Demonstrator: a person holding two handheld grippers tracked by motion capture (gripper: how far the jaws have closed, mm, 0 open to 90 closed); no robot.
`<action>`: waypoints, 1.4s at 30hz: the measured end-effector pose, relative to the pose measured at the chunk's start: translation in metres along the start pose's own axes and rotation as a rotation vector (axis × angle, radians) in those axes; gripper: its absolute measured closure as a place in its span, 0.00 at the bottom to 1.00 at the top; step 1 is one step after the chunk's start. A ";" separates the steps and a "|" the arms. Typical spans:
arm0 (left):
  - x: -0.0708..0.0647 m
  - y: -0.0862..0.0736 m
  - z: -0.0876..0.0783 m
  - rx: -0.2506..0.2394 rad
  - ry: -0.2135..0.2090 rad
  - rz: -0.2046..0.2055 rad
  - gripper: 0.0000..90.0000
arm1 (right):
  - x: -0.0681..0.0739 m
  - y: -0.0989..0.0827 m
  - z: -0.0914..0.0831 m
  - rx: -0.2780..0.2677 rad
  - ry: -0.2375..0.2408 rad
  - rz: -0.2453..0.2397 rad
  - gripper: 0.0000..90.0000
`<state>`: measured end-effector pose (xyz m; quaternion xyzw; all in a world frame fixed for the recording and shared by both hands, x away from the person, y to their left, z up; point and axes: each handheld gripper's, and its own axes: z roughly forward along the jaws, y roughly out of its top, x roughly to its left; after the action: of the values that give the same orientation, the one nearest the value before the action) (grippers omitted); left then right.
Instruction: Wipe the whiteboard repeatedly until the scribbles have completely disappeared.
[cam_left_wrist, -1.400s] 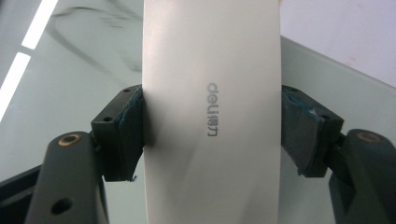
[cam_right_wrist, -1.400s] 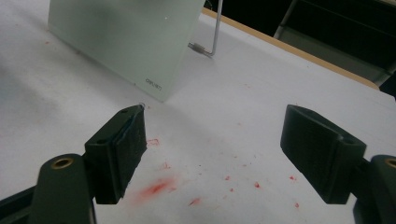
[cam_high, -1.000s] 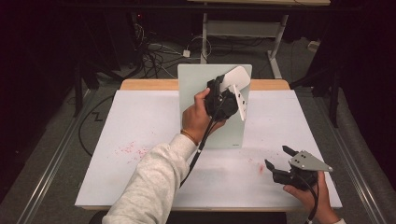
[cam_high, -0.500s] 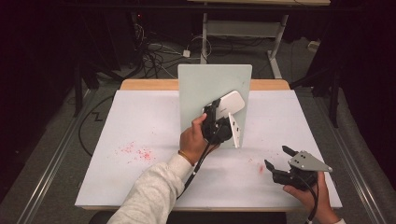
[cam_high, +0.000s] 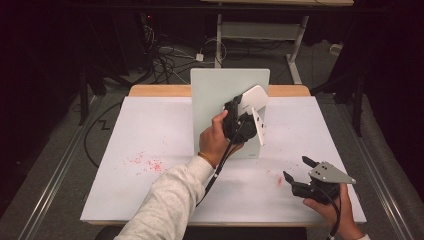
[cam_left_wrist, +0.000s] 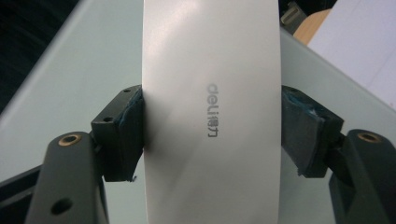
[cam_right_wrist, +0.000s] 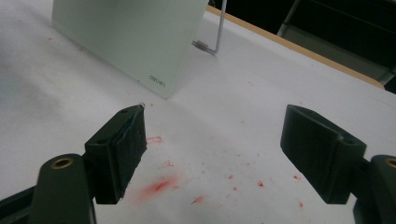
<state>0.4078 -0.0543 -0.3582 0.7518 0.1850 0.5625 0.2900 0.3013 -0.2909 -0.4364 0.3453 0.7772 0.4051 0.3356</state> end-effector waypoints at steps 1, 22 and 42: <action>0.003 0.003 0.001 0.003 0.000 -0.003 0.32 | 0.000 0.000 0.000 -0.001 0.002 0.001 0.25; -0.046 -0.050 -0.015 0.029 -0.006 0.080 0.32 | 0.000 0.001 -0.002 -0.003 0.000 0.003 0.25; -0.010 0.002 0.000 0.001 -0.030 -0.009 0.32 | -0.001 0.000 -0.001 0.003 0.001 0.000 0.25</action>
<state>0.4046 -0.0618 -0.3647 0.7594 0.1843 0.5499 0.2947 0.3012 -0.2916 -0.4360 0.3458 0.7778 0.4042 0.3348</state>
